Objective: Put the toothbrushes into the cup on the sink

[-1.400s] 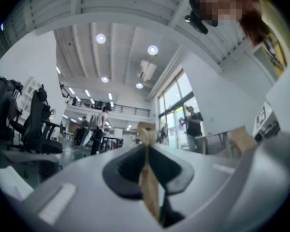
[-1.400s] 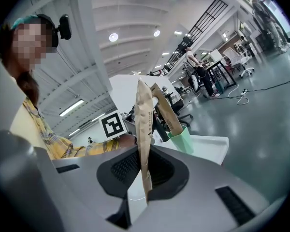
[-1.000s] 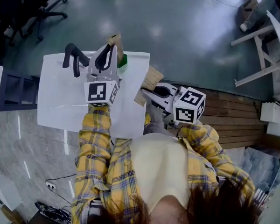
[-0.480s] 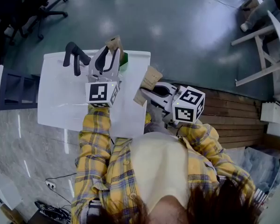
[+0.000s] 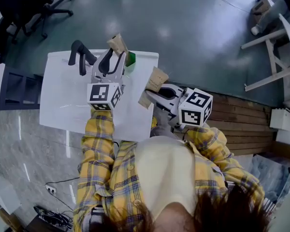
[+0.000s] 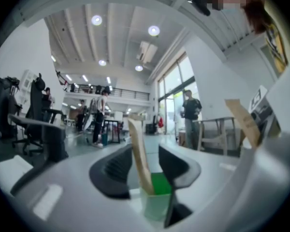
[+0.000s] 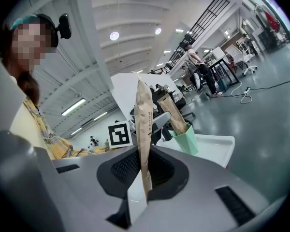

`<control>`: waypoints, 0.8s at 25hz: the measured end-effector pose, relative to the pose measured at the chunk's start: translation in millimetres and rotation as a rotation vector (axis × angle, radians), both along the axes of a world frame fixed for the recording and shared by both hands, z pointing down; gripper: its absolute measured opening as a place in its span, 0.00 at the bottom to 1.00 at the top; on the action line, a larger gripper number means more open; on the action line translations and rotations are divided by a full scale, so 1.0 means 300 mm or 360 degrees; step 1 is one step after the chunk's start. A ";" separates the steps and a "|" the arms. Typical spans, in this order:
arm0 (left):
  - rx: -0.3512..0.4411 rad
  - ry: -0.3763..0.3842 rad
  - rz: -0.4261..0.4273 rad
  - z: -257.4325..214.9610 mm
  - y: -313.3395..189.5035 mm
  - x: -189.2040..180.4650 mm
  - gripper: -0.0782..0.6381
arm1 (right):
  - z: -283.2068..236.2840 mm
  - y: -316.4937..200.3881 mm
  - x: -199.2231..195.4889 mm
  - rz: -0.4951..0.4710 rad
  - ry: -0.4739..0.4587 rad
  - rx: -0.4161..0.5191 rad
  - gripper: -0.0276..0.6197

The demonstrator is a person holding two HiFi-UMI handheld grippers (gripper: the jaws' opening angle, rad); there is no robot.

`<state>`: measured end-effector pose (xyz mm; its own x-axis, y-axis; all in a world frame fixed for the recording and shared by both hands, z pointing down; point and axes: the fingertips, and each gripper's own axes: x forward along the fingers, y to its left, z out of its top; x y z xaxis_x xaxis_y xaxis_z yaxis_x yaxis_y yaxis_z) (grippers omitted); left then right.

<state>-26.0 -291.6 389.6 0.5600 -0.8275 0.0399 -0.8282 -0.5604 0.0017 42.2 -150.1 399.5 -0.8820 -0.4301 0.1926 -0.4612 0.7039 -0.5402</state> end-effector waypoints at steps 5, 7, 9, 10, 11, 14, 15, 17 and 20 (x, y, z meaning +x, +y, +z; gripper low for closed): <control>-0.0032 0.0027 -0.0015 0.011 0.011 -0.008 0.33 | -0.011 0.000 0.010 -0.0002 0.0000 0.0011 0.09; -0.0042 0.0038 -0.0027 0.015 0.021 -0.020 0.33 | -0.014 -0.001 0.008 -0.0001 0.0003 0.0014 0.09; -0.0042 0.0055 -0.0045 0.014 0.038 -0.036 0.33 | -0.020 -0.002 0.005 0.0001 0.0005 0.0019 0.09; -0.0040 0.0067 -0.0057 0.012 0.051 -0.046 0.33 | -0.023 -0.004 0.004 0.0001 0.0005 0.0023 0.09; -0.0037 0.0082 -0.0070 0.010 0.065 -0.058 0.33 | -0.025 -0.006 0.003 0.0001 0.0005 0.0027 0.09; -0.0040 0.0137 -0.0088 0.005 0.111 -0.090 0.33 | -0.025 -0.012 -0.008 -0.0006 0.0006 0.0036 0.09; -0.0045 0.0156 -0.0086 0.001 0.125 -0.099 0.33 | -0.025 -0.014 -0.013 -0.0010 0.0008 0.0037 0.09; -0.0055 0.0186 -0.0089 -0.010 0.151 -0.114 0.33 | -0.025 -0.015 -0.024 -0.0020 0.0010 0.0038 0.09; -0.0060 0.0218 -0.0108 -0.036 0.187 -0.128 0.33 | -0.030 -0.014 -0.034 -0.0033 0.0013 0.0042 0.09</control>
<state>-64.4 -235.4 378.7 0.5053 -0.8629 -0.0011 -0.8547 -0.5007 0.1371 32.0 -154.2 390.4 -0.8891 -0.4169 0.1888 -0.4508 0.7271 -0.5178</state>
